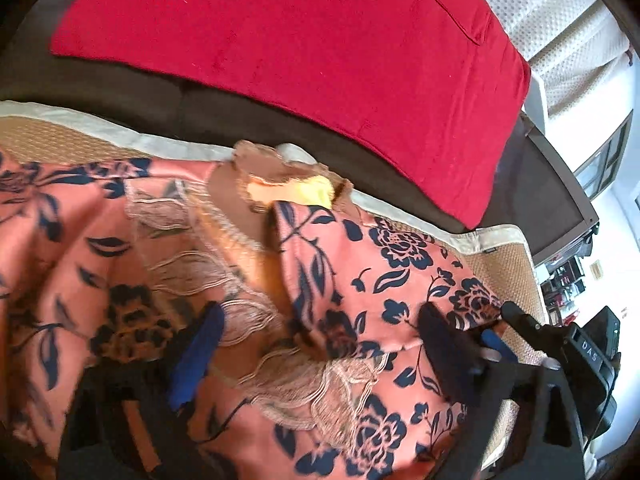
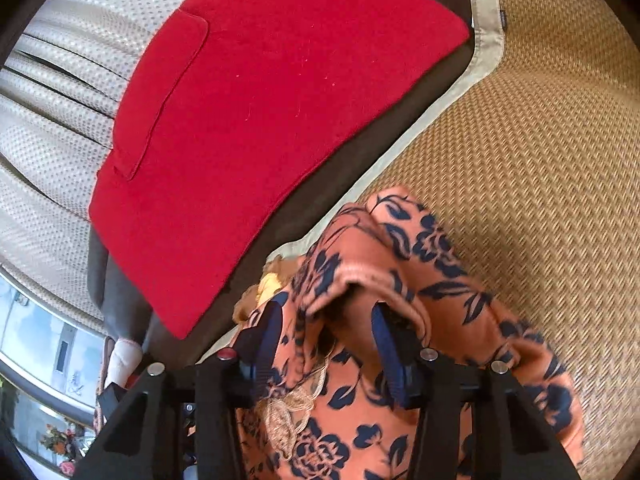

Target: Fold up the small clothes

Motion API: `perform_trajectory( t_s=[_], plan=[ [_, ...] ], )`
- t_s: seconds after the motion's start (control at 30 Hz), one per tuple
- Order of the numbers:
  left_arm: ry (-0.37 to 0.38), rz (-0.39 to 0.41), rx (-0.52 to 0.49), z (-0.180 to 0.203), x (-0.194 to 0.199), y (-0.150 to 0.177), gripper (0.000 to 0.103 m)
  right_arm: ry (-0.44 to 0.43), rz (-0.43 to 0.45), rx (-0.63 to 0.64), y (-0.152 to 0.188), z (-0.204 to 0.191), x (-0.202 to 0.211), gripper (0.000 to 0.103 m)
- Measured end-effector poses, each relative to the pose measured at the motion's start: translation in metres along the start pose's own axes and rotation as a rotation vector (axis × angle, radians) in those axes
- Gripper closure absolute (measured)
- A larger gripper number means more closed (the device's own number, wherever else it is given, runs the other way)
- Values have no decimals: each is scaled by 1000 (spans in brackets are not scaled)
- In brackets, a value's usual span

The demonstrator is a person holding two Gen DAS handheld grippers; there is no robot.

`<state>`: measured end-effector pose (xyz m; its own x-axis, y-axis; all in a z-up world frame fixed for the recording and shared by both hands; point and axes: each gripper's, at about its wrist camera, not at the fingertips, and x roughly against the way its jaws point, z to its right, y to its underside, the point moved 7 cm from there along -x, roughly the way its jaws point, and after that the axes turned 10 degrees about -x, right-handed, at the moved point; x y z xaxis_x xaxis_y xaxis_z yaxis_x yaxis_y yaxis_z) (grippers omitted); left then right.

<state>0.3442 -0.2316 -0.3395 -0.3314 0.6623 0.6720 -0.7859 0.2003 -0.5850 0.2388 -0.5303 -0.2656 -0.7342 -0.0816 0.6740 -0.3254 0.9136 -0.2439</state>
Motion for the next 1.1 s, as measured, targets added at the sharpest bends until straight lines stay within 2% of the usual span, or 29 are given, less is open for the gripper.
perform_trajectory(
  t_s=[0.03, 0.1, 0.13, 0.17, 0.2, 0.27, 0.4, 0.57, 0.63, 0.7, 0.77, 0.8, 0.83, 0.87, 1.0, 1.1],
  plan=[
    [6, -20, -8, 2, -8, -1, 49, 6, -3, -3, -2, 1, -2, 53],
    [14, -51, -32, 5, -18, -2, 73, 3, -15, -14, -5, 6, -3, 53],
    [-10, -60, -47, 5, -22, -2, 84, 3, -20, -17, -7, 8, -2, 53],
    [-46, -67, -61, 4, -24, -3, 91, 5, -19, -17, -9, 10, -3, 53],
    [-56, -62, -60, 3, -22, -4, 96, 4, -17, -16, -11, 19, 5, 53],
    [-20, -5, -51, 8, -7, -11, 97, 6, 0, -9, -20, 21, 17, 53],
    [-46, 62, -125, 13, 32, -23, 100, -3, 52, -13, -43, 22, 44, 53],
    [-154, 101, -148, -19, 83, -21, 100, -15, 75, -32, -56, 27, 53, 53],
    [-144, 87, -130, -32, 89, -17, 100, -36, 67, -38, -56, 24, 61, 53],
    [-94, 55, -107, -34, 78, -7, 99, -67, 40, -34, -50, 15, 60, 51],
    [-36, -6, -74, -28, 59, 5, 89, -101, 10, -39, -40, 5, 60, 51],
    [-9, -16, -68, -23, 52, 7, 70, -102, -1, -37, -37, 5, 56, 51],
    [25, -21, -59, -17, 44, 8, 58, -96, -13, -30, -32, 4, 51, 51],
    [39, -27, -43, -12, 35, 9, 38, -88, -34, -23, -27, 3, 46, 51],
    [74, -54, -25, 3, 9, 6, 32, -79, -138, -60, -12, 9, 21, 51],
    [80, -54, 13, 0, -10, 6, 33, -69, -138, -85, -13, 13, 13, 51]
  ],
)
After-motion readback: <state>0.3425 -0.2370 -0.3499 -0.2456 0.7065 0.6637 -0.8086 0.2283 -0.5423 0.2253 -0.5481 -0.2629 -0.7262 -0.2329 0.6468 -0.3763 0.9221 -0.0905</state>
